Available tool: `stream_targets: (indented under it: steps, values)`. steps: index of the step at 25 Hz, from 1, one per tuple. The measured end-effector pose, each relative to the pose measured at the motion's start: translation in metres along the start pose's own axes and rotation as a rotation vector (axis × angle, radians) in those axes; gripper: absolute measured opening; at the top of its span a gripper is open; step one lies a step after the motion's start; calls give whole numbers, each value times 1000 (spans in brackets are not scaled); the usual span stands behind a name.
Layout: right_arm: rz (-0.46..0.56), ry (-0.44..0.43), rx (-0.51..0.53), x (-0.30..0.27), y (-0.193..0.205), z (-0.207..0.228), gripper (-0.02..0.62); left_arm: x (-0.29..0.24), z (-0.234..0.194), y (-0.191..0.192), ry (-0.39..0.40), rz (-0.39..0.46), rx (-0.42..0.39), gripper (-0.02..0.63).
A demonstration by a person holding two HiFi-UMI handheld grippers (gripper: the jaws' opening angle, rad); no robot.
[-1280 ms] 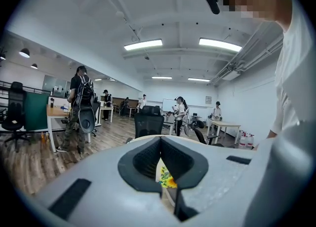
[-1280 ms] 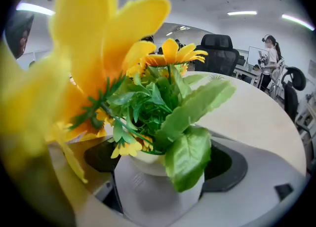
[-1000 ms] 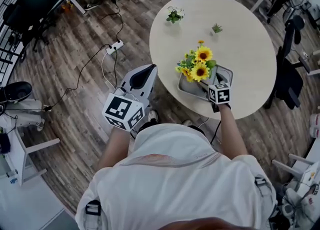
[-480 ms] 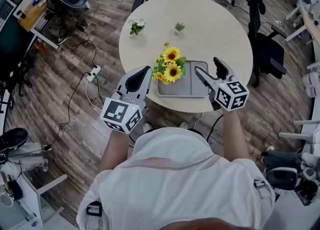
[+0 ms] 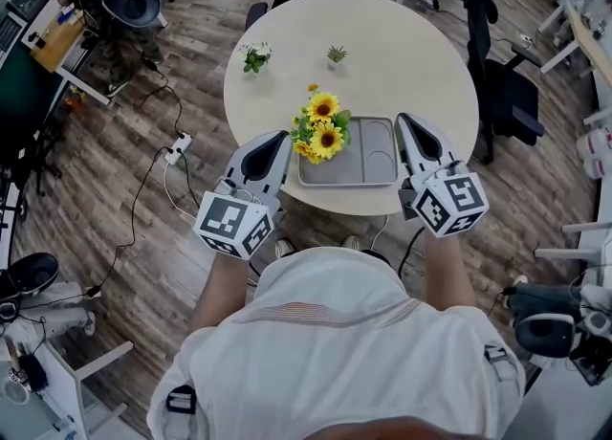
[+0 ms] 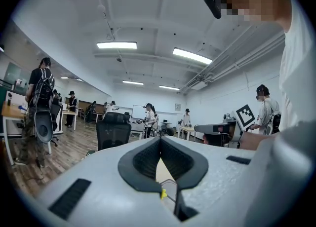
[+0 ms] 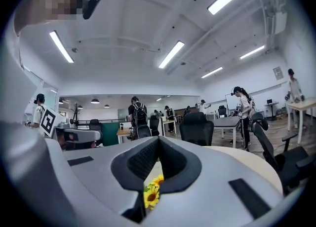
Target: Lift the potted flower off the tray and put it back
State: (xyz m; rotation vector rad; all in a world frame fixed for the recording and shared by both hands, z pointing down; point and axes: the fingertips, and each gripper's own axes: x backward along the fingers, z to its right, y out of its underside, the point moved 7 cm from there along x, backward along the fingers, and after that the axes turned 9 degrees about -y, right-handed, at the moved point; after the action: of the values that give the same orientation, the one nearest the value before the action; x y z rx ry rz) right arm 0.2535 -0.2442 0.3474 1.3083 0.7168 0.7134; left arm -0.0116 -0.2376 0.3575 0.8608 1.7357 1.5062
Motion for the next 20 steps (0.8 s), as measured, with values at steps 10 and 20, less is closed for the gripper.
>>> stream_targets:
  steps: [10, 20]
  values:
    - [-44, -29, 127, -9, -4, -25, 0, 13, -5, -1, -16, 4, -1, 5]
    - [-62, -31, 120, -7, 3, -23, 0, 16, 0, 4, -15, -4, -5, 6]
